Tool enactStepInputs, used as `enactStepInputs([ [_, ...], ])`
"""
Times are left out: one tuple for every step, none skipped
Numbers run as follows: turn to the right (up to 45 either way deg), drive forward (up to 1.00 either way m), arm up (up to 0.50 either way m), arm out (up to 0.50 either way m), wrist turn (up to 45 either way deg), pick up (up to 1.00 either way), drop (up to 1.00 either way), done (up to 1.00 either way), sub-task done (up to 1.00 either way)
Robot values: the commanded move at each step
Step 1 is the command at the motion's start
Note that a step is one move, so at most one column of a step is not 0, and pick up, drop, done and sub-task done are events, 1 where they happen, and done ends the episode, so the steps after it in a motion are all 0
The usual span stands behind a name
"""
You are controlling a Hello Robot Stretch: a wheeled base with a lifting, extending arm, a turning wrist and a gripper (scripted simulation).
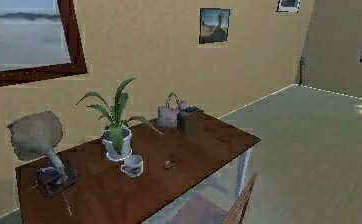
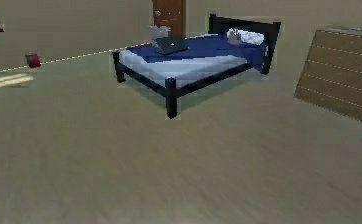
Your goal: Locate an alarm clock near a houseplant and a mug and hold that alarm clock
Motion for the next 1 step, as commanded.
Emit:
enactStepInputs([
  [45.0,0.00,0.00,0.00,0.0,0.00,0.00,0.00,0.00],
])
